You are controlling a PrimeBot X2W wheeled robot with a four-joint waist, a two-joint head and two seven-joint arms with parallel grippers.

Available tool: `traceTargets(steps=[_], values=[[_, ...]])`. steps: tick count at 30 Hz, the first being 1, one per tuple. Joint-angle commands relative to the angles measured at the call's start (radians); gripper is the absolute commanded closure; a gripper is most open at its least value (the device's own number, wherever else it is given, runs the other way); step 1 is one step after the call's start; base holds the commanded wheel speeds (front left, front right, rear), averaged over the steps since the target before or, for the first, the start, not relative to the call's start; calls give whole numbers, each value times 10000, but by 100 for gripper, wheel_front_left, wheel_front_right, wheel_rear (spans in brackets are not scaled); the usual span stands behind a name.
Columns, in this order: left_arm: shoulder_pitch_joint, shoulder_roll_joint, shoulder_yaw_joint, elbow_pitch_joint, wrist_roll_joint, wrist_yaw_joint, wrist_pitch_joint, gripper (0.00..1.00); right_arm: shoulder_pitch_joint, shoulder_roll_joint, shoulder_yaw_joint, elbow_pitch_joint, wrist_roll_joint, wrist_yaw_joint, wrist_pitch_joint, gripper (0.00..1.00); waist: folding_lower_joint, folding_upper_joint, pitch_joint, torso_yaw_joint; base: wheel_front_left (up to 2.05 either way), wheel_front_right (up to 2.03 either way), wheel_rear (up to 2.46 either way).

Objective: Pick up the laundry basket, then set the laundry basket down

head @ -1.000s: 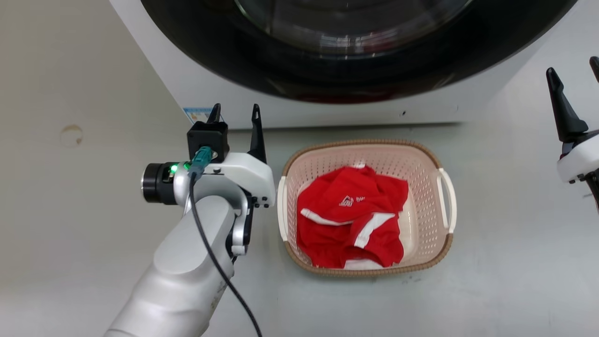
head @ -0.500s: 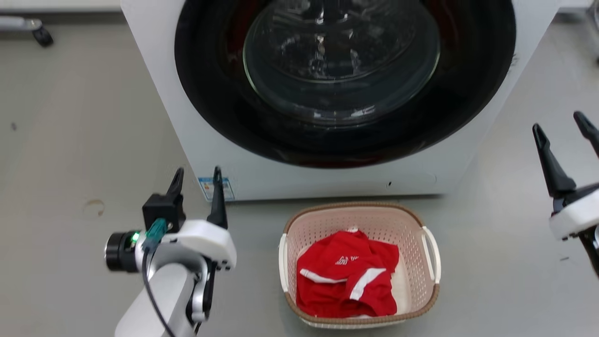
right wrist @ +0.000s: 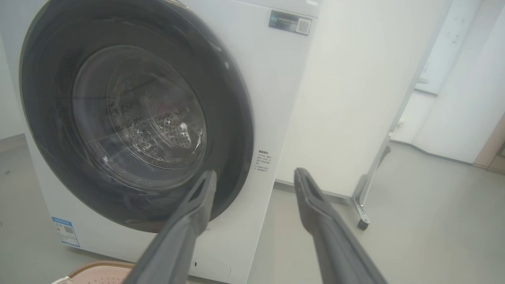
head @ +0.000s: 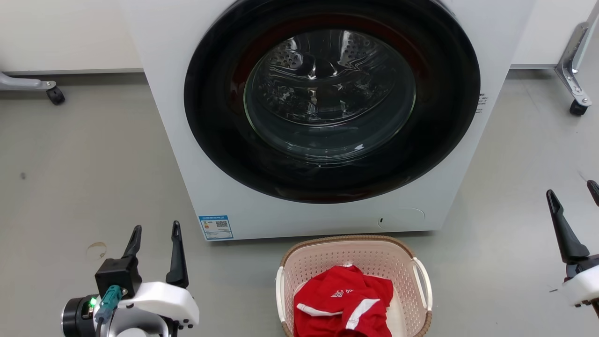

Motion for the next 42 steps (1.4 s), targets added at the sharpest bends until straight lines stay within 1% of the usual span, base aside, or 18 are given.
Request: traceTargets(steps=[1, 9, 16, 21, 31, 33, 34, 38, 42], values=[[-40, 344, 476, -532, -81, 164, -24, 0, 132, -246, -54, -414, -128, -36, 70, 0, 0, -1, -47, -23, 0, 0, 0], [874, 781, 664, -1636, -145, 569, 206, 0, 811, -73, -580, -811, -268, -36, 357, 0, 0, -1, -273, -112, 0, 0, 0], [1322, 998, 722, -2195, -186, 753, 387, 0, 1060, 127, -794, -937, -326, -36, 457, 0, 0, -1, -406, -117, 0, 0, 0], [1508, 1088, 778, -2537, -255, 872, 518, 0, 1193, 241, -886, -981, -380, -36, 526, 0, 0, -1, -475, -58, 0, 0, 0], [1658, 1082, 806, -2938, -349, 1061, 630, 0, 1241, 407, -787, -1012, -404, -36, 586, 0, 0, -1, -546, 50, 0, 0, 0], [1672, 1106, 780, -3023, -378, 1042, 699, 0, 1242, 415, -772, -1015, -403, -36, 584, 0, 0, -1, -549, 71, 0, 0, 0], [1908, 875, 367, -2750, -338, 965, 728, 100, 1408, 750, -915, -713, -309, 0, 556, 100, 0, -1, -550, 72, 0, 0, 0], [2144, 582, 240, -2336, -418, 934, 738, 100, 1601, 1242, -798, -319, -251, 4, 567, 100, 0, -1, -548, 73, 0, 0, 0], [2120, 498, 394, -2314, -763, 786, 822, 100, 1547, 1278, -854, -301, 162, 2, 669, 100, 10, -1, -528, 62, 0, 0, 0]])
